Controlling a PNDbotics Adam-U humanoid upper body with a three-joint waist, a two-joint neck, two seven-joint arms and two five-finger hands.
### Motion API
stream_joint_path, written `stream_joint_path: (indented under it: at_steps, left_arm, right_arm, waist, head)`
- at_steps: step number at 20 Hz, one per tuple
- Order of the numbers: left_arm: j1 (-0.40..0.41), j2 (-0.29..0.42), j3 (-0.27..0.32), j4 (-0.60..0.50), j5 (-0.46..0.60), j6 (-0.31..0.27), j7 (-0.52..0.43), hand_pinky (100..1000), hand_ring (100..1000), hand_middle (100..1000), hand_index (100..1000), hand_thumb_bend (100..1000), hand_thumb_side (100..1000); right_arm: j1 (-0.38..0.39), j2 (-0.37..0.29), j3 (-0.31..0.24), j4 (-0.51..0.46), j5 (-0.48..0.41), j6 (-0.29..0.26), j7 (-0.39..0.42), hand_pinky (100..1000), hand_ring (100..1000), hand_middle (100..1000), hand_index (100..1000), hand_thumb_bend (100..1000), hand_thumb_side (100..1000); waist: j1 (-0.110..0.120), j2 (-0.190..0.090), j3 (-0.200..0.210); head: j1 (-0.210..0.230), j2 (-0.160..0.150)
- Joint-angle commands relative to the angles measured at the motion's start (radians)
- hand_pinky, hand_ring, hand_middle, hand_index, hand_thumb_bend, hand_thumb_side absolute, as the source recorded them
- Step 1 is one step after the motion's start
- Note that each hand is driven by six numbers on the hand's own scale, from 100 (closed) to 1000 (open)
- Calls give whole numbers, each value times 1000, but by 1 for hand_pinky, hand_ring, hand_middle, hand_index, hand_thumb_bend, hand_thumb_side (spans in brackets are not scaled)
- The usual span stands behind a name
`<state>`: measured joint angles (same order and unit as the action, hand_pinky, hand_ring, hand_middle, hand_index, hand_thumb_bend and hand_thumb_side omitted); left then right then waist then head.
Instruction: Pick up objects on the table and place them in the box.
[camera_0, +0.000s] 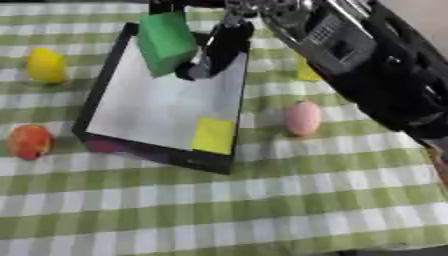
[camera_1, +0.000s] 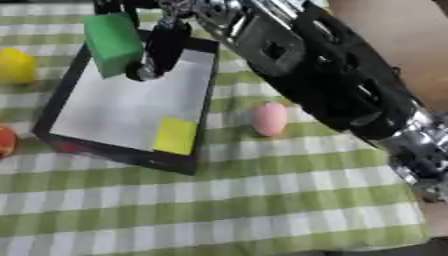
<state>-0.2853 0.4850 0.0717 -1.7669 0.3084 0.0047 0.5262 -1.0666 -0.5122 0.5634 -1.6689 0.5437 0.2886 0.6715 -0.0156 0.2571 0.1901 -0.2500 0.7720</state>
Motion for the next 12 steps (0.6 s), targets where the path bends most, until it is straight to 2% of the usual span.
stream_joint_path:
  at_steps: [1,3,5,7,8,12]
  left_arm:
    - [-4,36,18,-17,1,-2,7,773,746,747,895,779,663]
    - [0,36,20,-16,1,-2,10,773,746,747,895,783,661]
    - [2,36,22,-16,1,-3,11,772,745,745,895,780,662]
    - [3,35,22,-16,2,-4,11,772,745,744,895,781,662]
    - [4,34,21,-16,2,-4,11,772,745,744,896,782,662]
    - [5,31,20,-16,3,-4,11,772,745,744,896,784,662]
  right_arm:
    - [-30,76,-5,81,57,-3,38,801,647,461,570,371,100]
    - [-33,132,-4,138,93,-19,36,814,691,511,634,467,100]
    - [-34,165,-5,192,125,-42,22,824,722,551,678,480,100]
    - [-39,187,-8,245,157,-72,-1,876,828,697,806,549,115]
    - [-43,195,-9,271,171,-87,-14,896,859,734,837,574,130]
    - [-48,213,-22,353,222,-156,-45,931,907,786,885,593,161]
  waist:
    - [-8,-10,-6]
    - [-7,-10,-14]
    - [-6,-9,-17]
    - [-5,-10,-18]
    - [-4,-11,-18]
    - [-4,-13,-20]
  head:
    - [15,-2]
    - [24,-2]
    - [27,-2]
    - [28,-2]
    - [28,-2]
    - [25,-2]
